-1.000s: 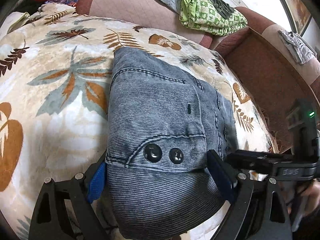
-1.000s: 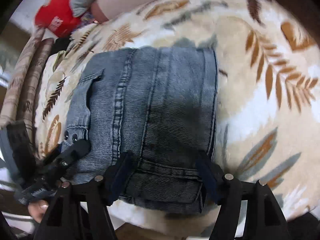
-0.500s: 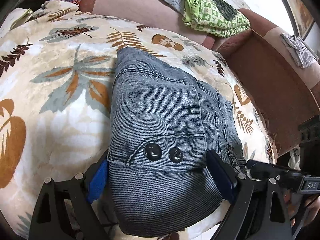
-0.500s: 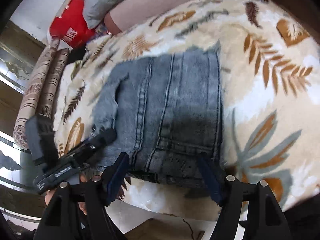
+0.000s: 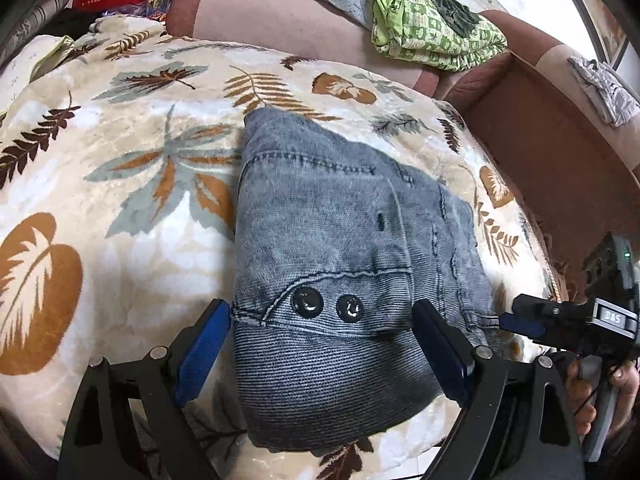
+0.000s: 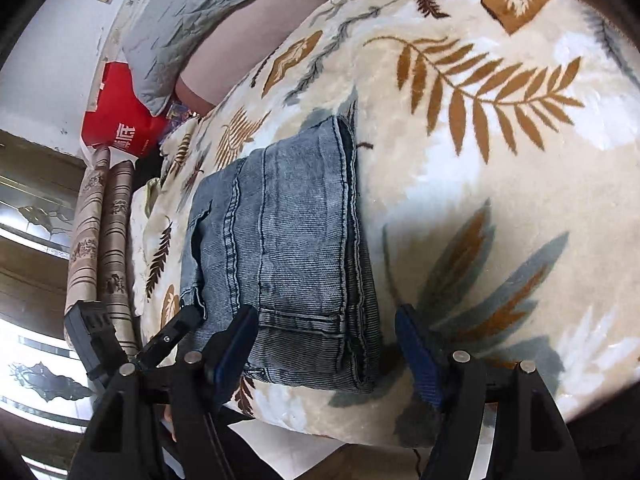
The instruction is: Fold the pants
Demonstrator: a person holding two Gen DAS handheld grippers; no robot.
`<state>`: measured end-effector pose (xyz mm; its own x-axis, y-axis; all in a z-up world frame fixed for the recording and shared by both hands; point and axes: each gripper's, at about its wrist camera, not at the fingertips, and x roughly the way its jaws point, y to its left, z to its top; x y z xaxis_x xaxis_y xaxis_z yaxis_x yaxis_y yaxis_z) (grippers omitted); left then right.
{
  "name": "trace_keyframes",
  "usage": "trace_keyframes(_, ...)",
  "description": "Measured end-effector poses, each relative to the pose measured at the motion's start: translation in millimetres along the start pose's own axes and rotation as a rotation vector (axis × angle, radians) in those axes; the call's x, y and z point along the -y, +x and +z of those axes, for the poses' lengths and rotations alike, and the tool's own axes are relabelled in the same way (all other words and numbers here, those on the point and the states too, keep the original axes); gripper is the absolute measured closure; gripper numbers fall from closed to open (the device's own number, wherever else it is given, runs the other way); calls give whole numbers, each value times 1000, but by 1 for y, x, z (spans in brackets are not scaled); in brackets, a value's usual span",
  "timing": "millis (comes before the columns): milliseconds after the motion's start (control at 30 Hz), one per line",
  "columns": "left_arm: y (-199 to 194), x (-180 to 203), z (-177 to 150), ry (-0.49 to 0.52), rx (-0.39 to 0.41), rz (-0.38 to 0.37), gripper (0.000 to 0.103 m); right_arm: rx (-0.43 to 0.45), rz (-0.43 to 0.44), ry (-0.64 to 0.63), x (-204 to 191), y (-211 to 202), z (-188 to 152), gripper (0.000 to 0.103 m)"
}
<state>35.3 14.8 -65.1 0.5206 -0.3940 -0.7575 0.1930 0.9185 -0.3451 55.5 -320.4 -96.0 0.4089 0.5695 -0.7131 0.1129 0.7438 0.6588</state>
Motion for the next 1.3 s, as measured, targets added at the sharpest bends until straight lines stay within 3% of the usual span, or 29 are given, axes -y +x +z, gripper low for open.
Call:
trace_keyframes(167, -15, -23, 23, -109, 27, -92, 11, 3, 48, 26, 7, -6, 11, 29)
trace_keyframes(233, -9, -35, 35, -155, 13, -96, 11, -7, 63, 28, 8, -4, 20, 29)
trace_keyframes(367, 14, -37, 44, -162, -60, -114, 11, -65, 82, 74, 14, 20, 42, 29)
trace_keyframes(500, 33, -26, 39, -121, -129, -139, 11, -121, 144, 70, 7, 38, 41, 28)
trace_keyframes(767, 45, -23, 38, -135, -153, -142, 11, -154, 150, 118, 15, 54, 50, 28)
trace_keyframes(800, 46, -23, 38, -137, -148, -137, 16, -156, 129, 94, 11, 55, 50, 27)
trace_keyframes(833, 47, -23, 38, -130, -144, -118, 33, -160, 100, 42, 1, 57, 49, 28)
trace_keyframes(900, 46, -24, 38, -110, -142, -50, 53, -158, 70, 1, -7, 58, 46, 42)
trace_keyframes(933, 44, -24, 38, -104, -139, -46, 62, -158, 55, -14, -11, 58, 43, 60)
trace_keyframes(1000, 37, -22, 38, -77, -125, -39, 71, -142, 28, -39, -17, 55, 40, 66)
trace_keyframes(1100, 23, -10, 37, -8, -81, -1, 78, -100, -5, -83, -32, 45, 36, 73)
trace_keyframes(1300, -21, 4, 52, 66, 66, 16, 79, 10, -12, -220, -87, 10, 35, 77)
